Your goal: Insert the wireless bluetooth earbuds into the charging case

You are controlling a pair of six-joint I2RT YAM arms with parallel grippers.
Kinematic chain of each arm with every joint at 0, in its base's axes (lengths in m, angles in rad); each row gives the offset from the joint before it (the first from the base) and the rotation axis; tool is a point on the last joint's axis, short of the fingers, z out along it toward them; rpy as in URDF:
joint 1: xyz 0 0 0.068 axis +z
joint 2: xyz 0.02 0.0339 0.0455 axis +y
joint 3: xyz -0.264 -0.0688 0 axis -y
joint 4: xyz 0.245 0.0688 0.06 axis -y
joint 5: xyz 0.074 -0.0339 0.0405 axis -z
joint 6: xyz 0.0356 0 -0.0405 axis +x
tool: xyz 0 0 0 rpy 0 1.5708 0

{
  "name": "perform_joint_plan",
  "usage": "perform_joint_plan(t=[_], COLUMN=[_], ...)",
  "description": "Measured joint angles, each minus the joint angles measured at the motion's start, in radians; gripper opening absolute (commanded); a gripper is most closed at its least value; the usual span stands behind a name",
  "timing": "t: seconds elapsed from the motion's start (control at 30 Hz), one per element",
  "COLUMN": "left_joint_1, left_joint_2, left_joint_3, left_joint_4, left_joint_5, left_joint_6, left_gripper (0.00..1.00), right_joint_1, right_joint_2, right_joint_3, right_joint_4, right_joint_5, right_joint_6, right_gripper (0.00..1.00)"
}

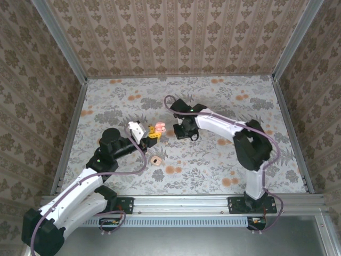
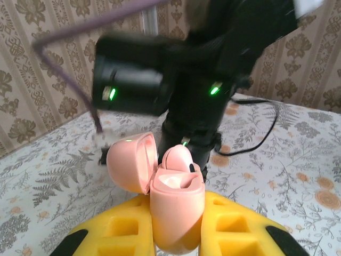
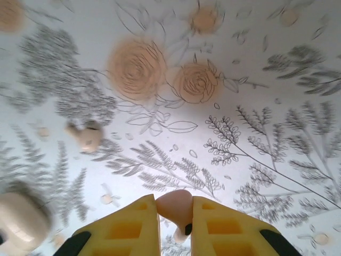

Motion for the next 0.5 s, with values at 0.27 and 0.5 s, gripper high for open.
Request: perform_joint_plan(t=[0.27, 0.5], left_joint_1=[-0.017, -0.05], left_joint_2=[0.097, 0.199], left_joint_3=[0.0, 0.019], left_joint_4=[0.117, 0.187], left_joint_5=[0.011, 0.022], left_joint_6=[-0.055, -0.084], left_gripper=[0.0, 0.0], right_joint_1=[0.002, 0.045], right_joint_2=[-0.388, -0.6], right_joint_3=[-0.153, -0.24], right_joint_4=[0.193, 0.329], right_joint_5=[0.037, 0.06], right_joint_6=[0.036, 0.031], right_gripper=[0.17, 0.17])
